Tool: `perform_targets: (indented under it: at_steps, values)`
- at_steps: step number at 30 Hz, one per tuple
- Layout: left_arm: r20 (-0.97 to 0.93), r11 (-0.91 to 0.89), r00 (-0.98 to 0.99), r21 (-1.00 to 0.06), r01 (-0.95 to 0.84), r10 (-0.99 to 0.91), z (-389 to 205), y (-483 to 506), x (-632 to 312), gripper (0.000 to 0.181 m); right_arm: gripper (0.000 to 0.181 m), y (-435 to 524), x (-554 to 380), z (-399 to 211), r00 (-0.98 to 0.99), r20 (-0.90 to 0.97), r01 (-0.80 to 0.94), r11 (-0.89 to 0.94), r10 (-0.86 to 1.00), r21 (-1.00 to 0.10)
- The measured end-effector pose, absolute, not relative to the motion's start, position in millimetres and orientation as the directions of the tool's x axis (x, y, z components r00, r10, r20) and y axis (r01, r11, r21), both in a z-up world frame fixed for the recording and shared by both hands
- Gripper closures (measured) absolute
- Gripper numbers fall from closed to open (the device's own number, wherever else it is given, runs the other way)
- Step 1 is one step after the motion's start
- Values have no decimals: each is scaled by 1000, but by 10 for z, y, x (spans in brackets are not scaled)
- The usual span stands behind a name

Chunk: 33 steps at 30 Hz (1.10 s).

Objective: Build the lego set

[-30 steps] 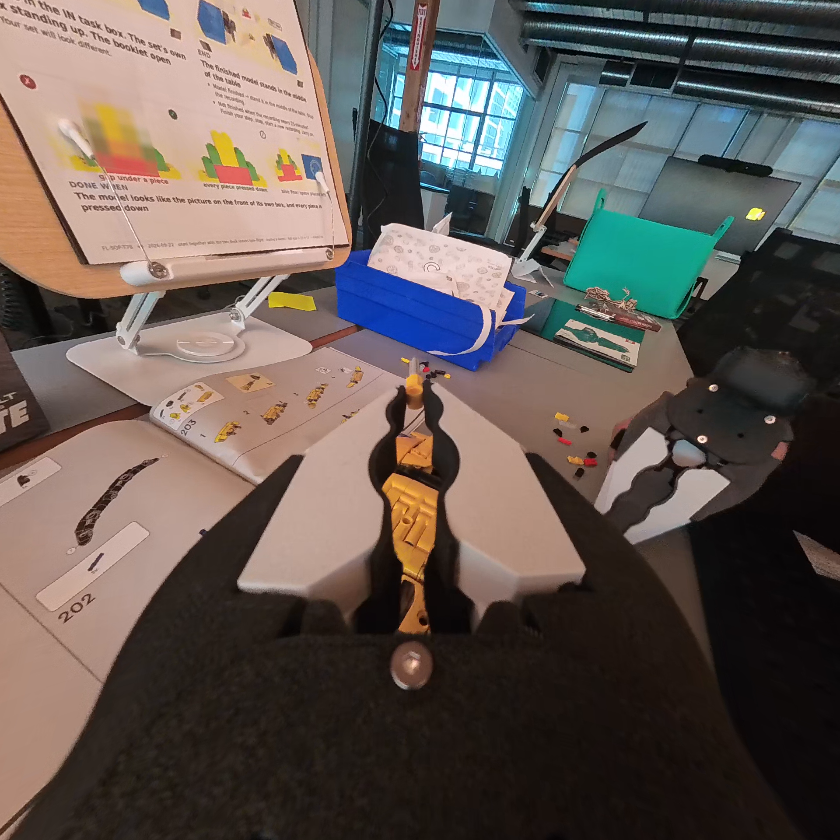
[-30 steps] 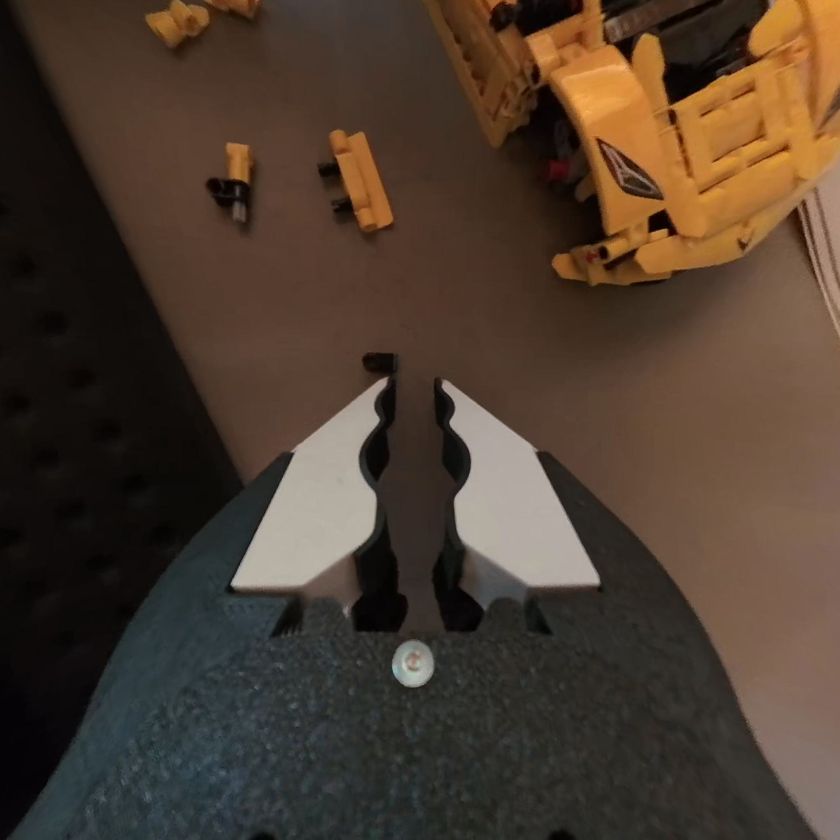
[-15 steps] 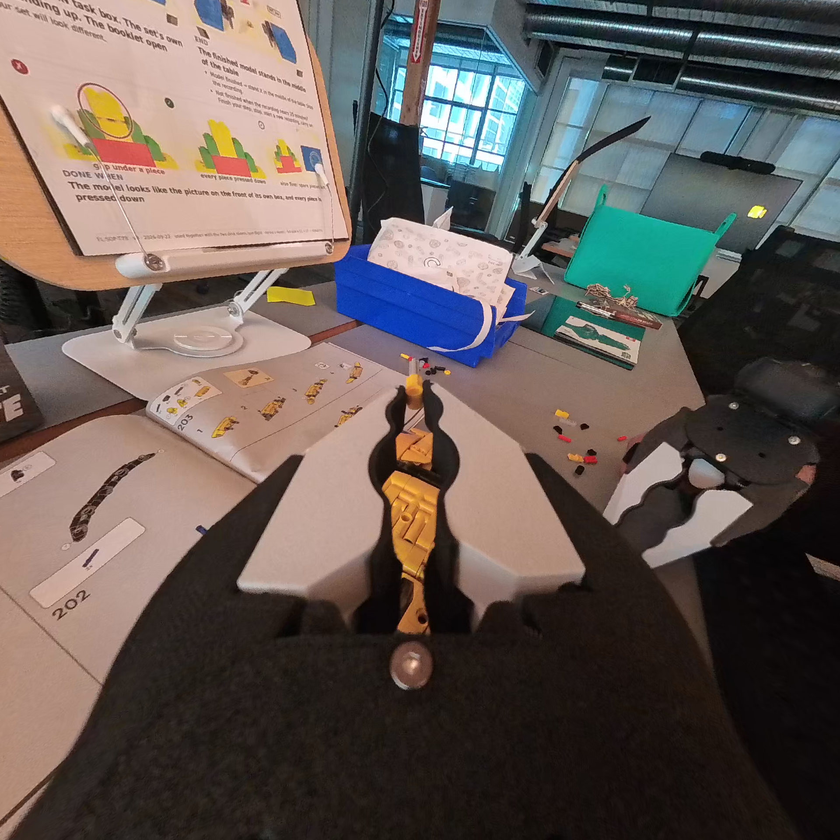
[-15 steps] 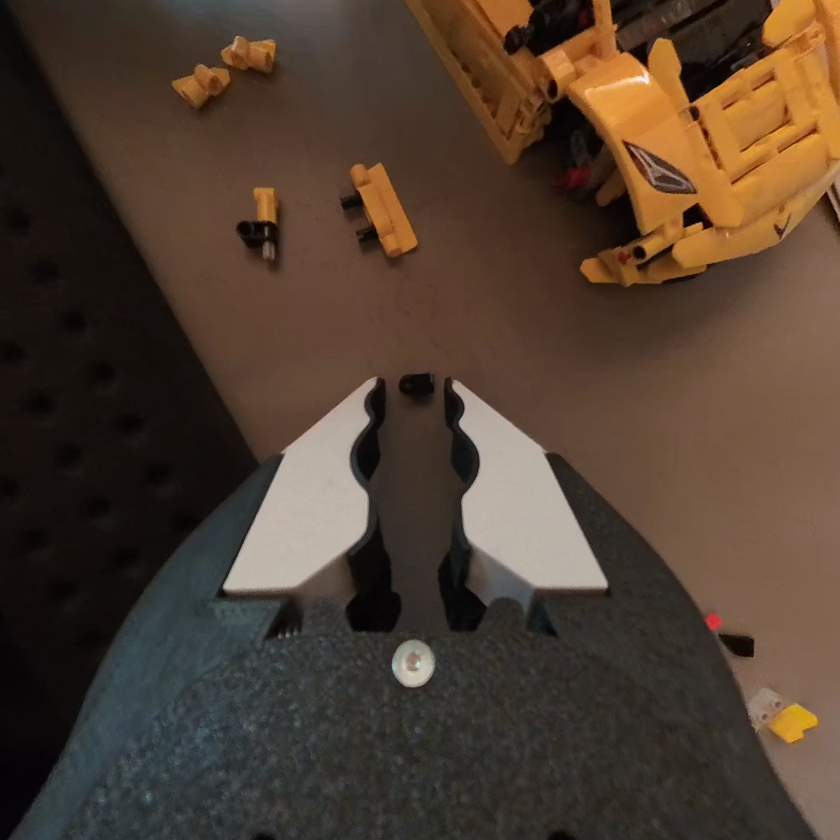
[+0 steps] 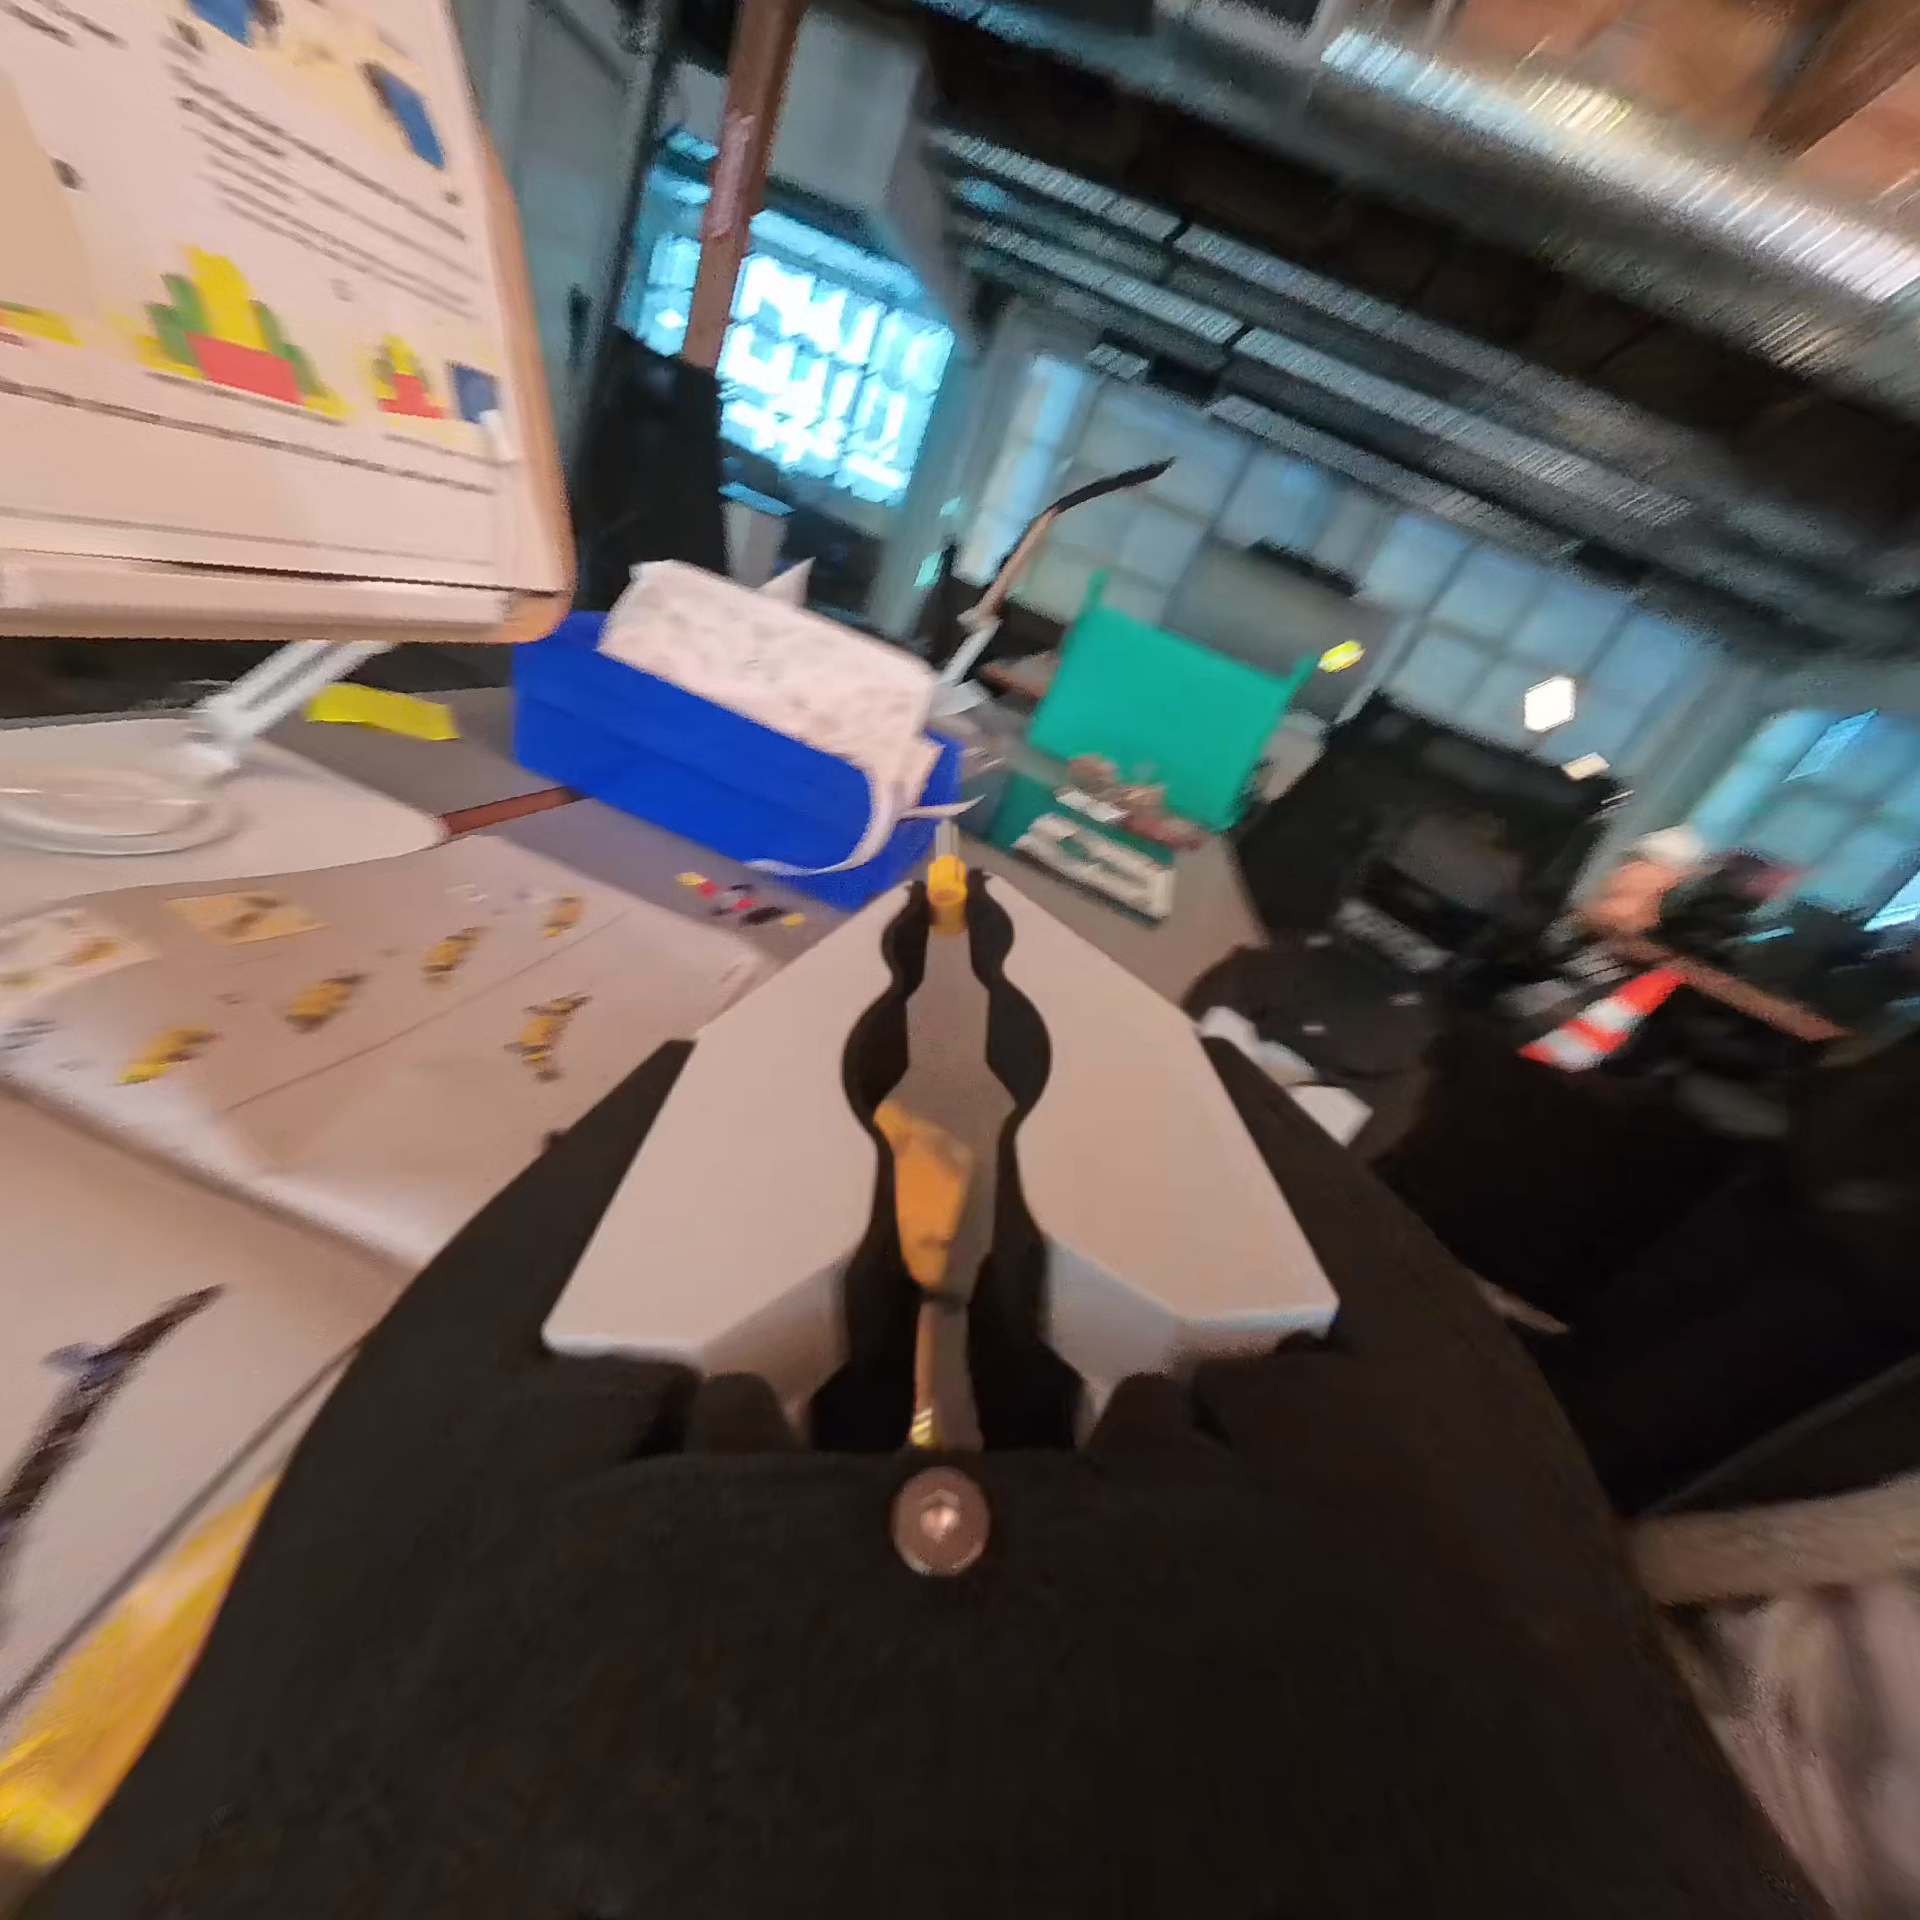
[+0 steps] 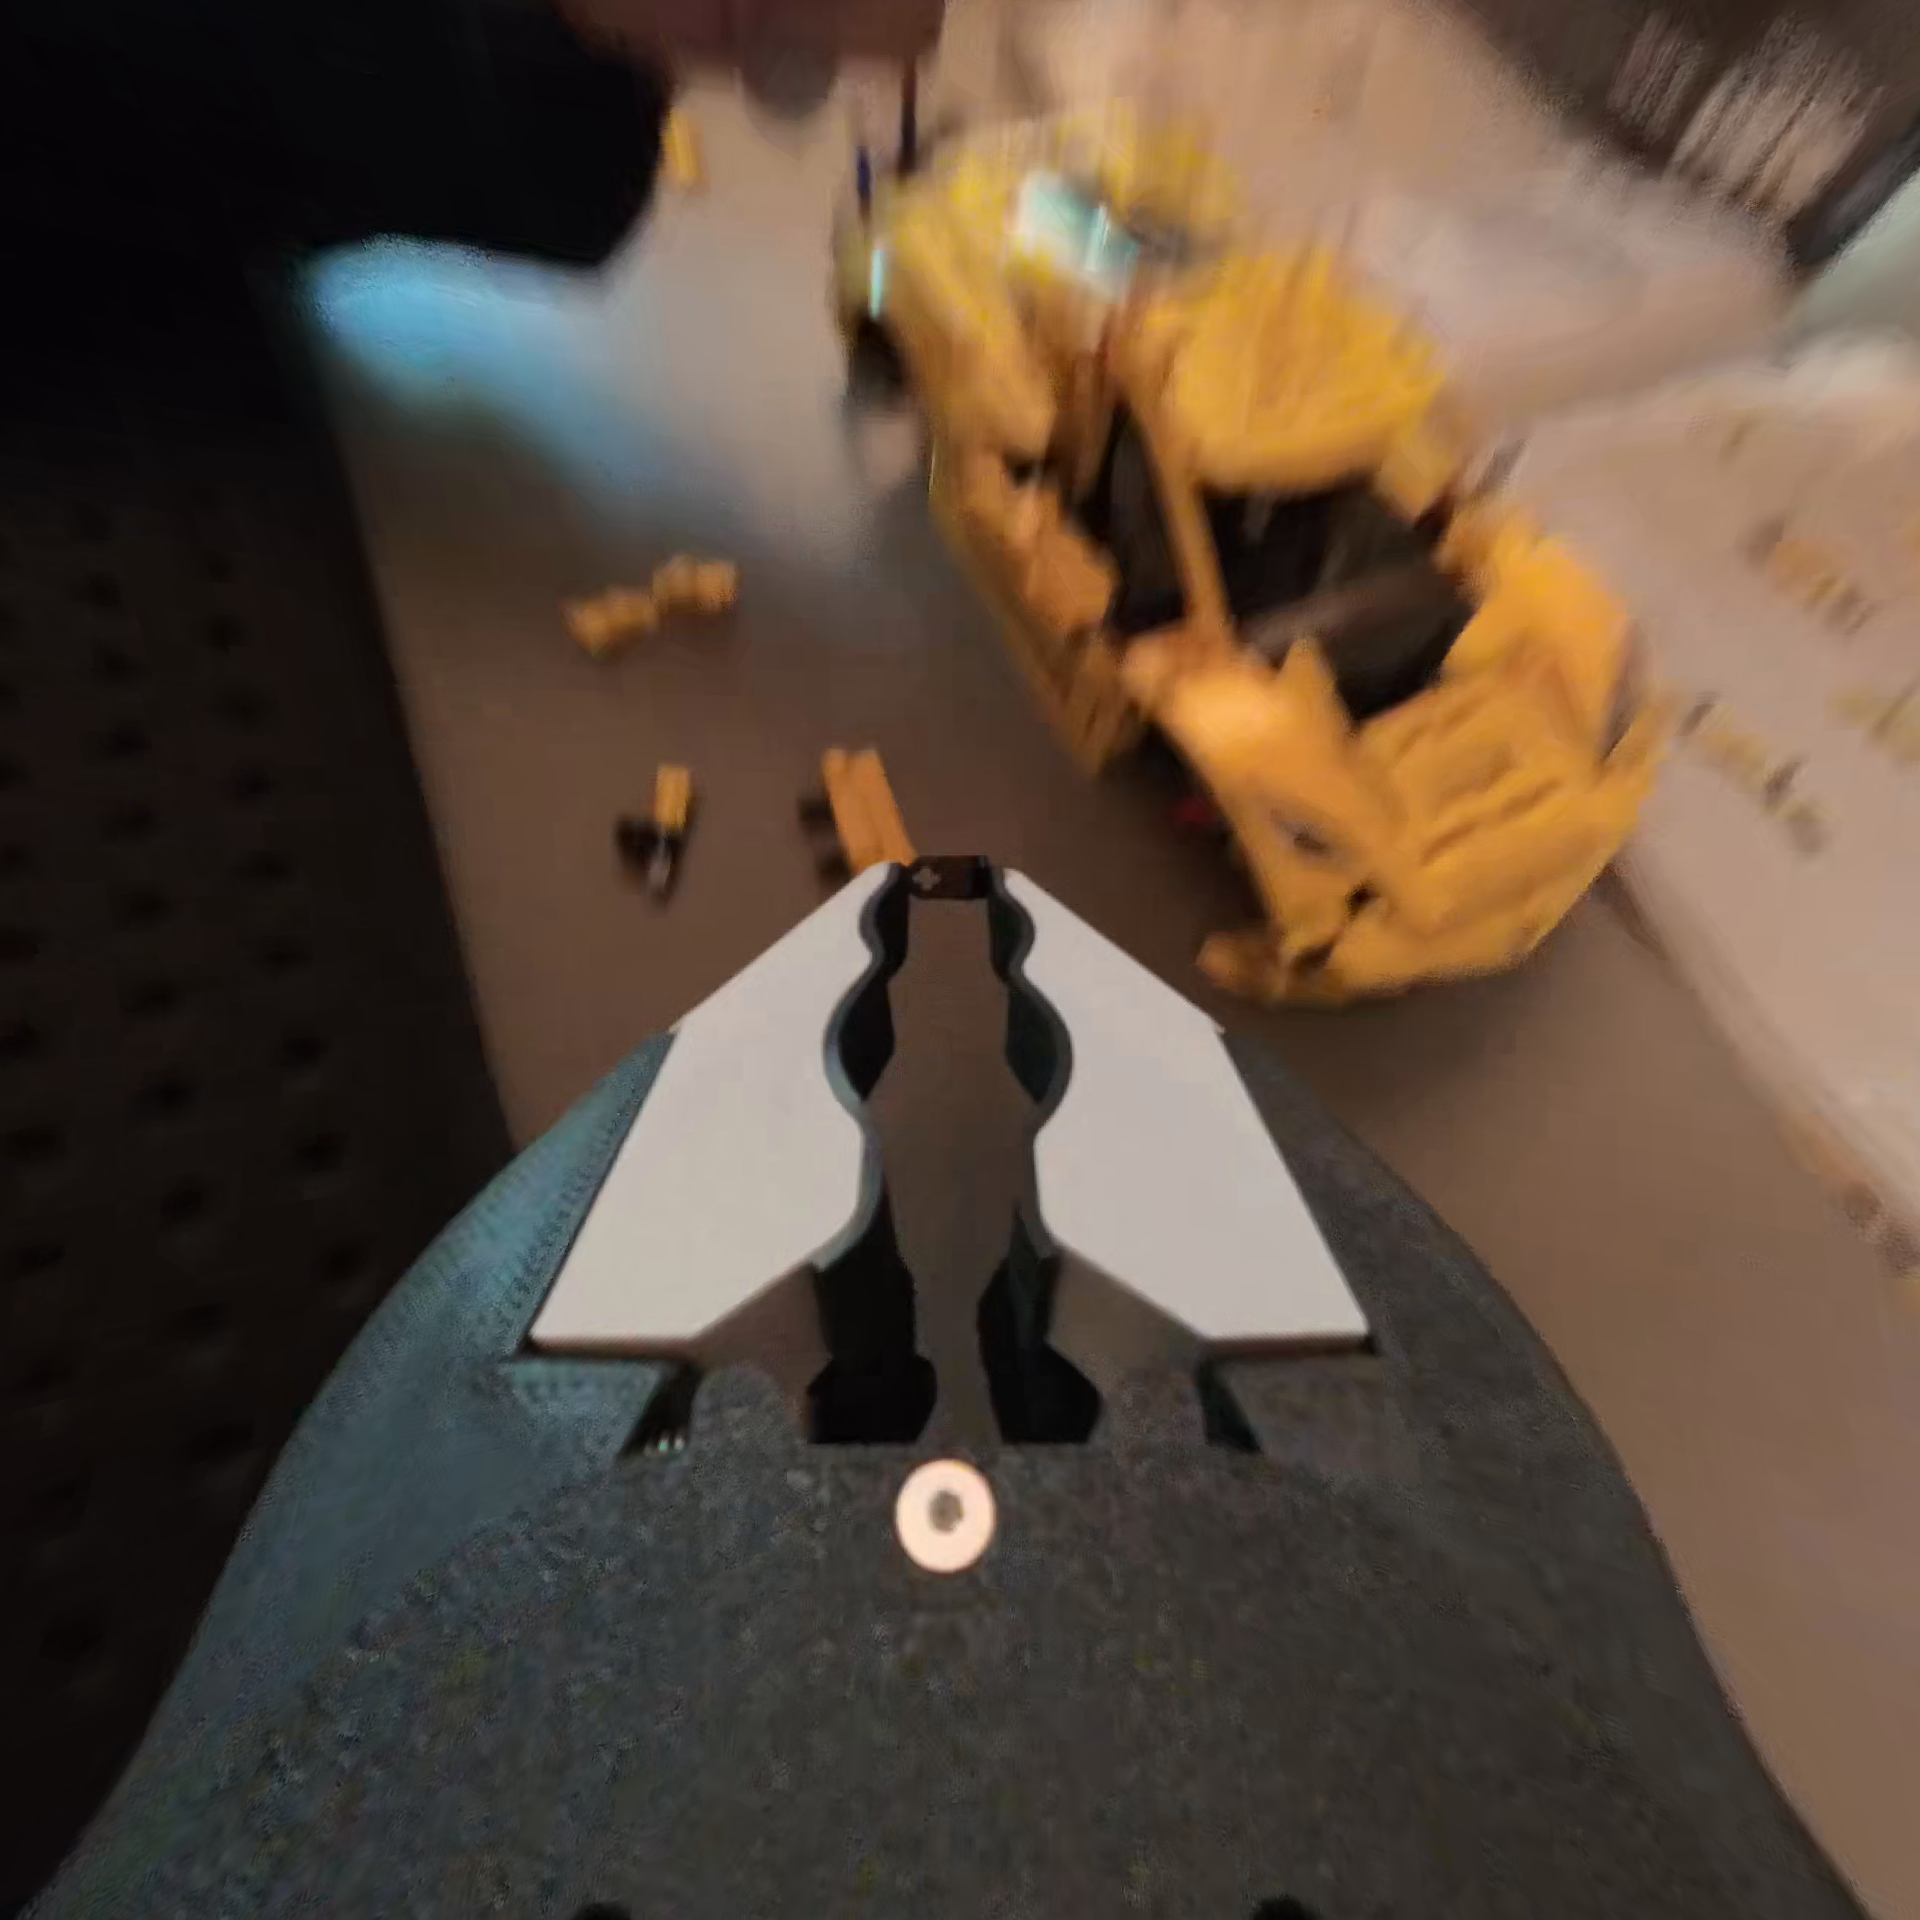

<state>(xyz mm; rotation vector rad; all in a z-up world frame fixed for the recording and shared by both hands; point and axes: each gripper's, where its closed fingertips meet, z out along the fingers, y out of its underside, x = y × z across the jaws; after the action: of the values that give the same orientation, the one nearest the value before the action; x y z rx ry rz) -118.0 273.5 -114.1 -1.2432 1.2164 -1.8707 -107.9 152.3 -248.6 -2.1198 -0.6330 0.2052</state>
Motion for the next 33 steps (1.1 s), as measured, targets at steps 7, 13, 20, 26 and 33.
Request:
perform_targets:
  at_steps: [7, 13, 20, 26, 33]
  values:
    - [222, -322, -592, -944, 67, -774, -930, 2329, -1378, 174, 167, 2117, -1145, -1142, 763, -197, -186, -83, 615, -979]
    - [180, -284, -614, -956, 75, -768, -938, 2247, -1409, 174, 167, 2249, -1203, -1016, 597, -325, -405, -74, 734, -911]
    - [154, -236, -610, -970, 56, -777, -1032, 2190, -1366, 174, 167, 2240, -1228, -1075, 581, -356, -436, -89, 732, -895]
    - [149, -219, -596, -975, 46, -789, -1074, 2219, -1347, 174, 167, 2226, -1192, -1044, 580, -352, -447, -75, 735, -892]
    - [204, -259, -616, -966, -1, -761, -1102, 2190, -1338, 174, 167, 2216, -1188, -1082, 635, -292, -374, -46, 716, -926]
